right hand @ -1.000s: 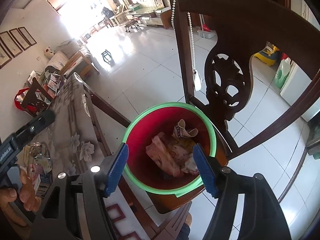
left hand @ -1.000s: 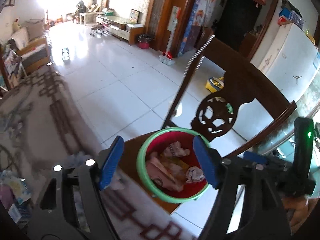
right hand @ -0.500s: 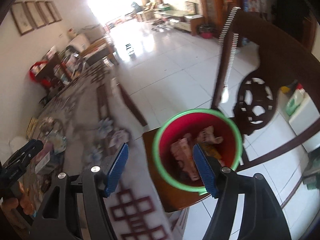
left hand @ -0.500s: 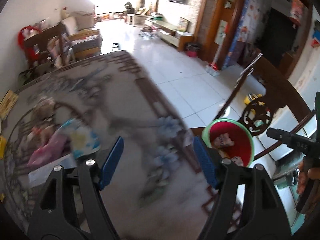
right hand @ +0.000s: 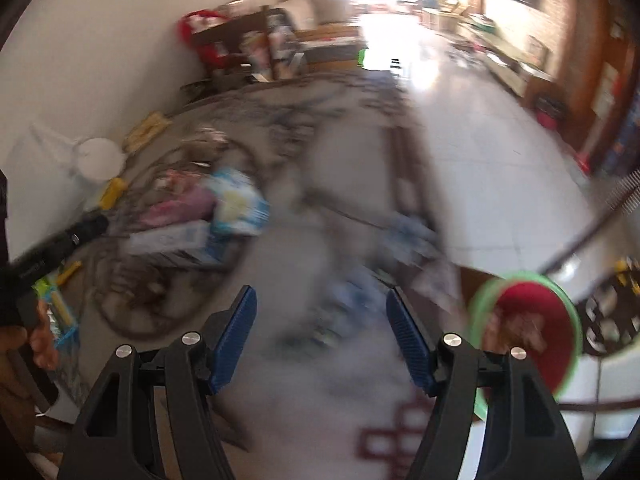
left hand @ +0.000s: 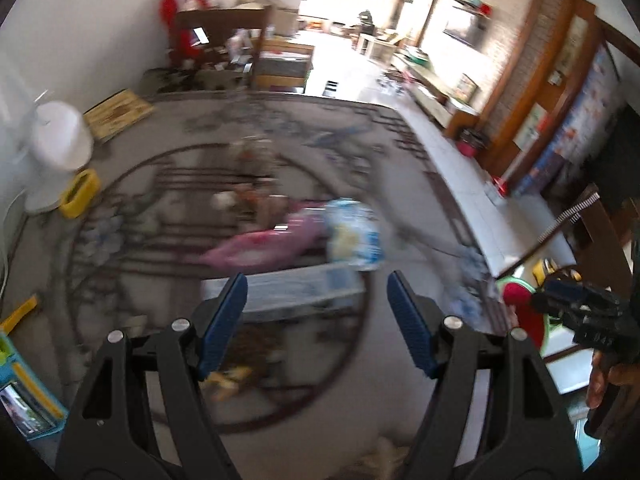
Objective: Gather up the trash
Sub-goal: 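Grasp the crumpled brown paper with the left tool while the right tool grasps the blue snack bag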
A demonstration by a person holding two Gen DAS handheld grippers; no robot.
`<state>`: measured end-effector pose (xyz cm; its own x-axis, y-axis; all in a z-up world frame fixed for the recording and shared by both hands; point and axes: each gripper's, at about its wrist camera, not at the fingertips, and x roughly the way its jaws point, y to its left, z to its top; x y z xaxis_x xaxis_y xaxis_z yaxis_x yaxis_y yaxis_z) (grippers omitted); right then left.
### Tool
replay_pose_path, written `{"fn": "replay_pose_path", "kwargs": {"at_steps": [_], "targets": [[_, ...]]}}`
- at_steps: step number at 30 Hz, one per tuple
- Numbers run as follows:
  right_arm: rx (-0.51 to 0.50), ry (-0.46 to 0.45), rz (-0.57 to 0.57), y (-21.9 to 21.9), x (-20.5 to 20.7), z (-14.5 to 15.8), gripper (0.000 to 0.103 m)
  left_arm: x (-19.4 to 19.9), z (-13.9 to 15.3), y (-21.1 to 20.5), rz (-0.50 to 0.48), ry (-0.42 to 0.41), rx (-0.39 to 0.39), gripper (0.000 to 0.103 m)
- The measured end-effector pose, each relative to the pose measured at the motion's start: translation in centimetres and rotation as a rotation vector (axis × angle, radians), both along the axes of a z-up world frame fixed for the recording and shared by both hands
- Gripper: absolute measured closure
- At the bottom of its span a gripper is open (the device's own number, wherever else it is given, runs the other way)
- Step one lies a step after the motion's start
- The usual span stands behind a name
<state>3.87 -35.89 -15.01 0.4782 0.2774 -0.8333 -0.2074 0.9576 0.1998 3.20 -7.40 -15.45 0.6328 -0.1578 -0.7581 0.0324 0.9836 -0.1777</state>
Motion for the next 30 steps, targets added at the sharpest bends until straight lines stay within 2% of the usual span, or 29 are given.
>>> {"fn": "replay_pose_path", "kwargs": {"at_steps": [6,8,11,12,14,16,18,21,23,24,25,30], "targets": [[0.050,0.009,0.037,8.1,7.2,0.1,0.037,0.1,-0.8,6.1,0.080,0.019,-0.009,0.032],[0.050,0.012,0.077,12.0,10.1,-0.4,0.037,0.6,-1.4,7.9,0.104,0.032,-0.020,0.032],[-0.008,0.021,0.127,16.0,13.5,-1.9,0.037,1.5,-2.1,10.4,0.128,0.048,-0.037,0.032],[-0.055,0.027,0.120,16.9,14.8,-2.7,0.037,2.2,-2.4,11.2,0.130,0.058,-0.049,0.032],[-0.057,0.038,0.085,16.3,15.8,-3.5,0.036,3.5,-2.7,12.1,0.124,0.066,-0.068,0.032],[0.006,0.109,0.074,15.2,17.0,-5.4,0.032,5.0,-2.8,12.5,0.111,0.061,-0.085,0.032],[-0.001,0.151,0.070,14.4,17.4,-7.0,0.032,7.0,-3.2,12.5,0.089,0.056,-0.103,0.029],[-0.007,0.210,0.042,13.4,18.1,-9.8,0.032,10.5,-4.8,11.5,0.042,0.090,-0.133,0.028],[-0.019,0.242,0.042,13.3,17.8,-11.1,0.038,12.7,-6.0,10.5,0.020,0.118,-0.138,0.028],[-0.032,0.260,0.054,13.4,17.7,-11.9,0.057,13.9,-6.6,9.9,0.007,0.133,-0.144,0.028],[-0.038,0.268,0.057,13.5,17.7,-12.2,0.070,14.7,-7.1,9.4,-0.004,0.143,-0.148,0.028],[0.001,0.225,0.043,12.5,16.3,-11.2,0.076,17.7,-9.1,6.9,-0.069,0.198,-0.141,0.028]]}}
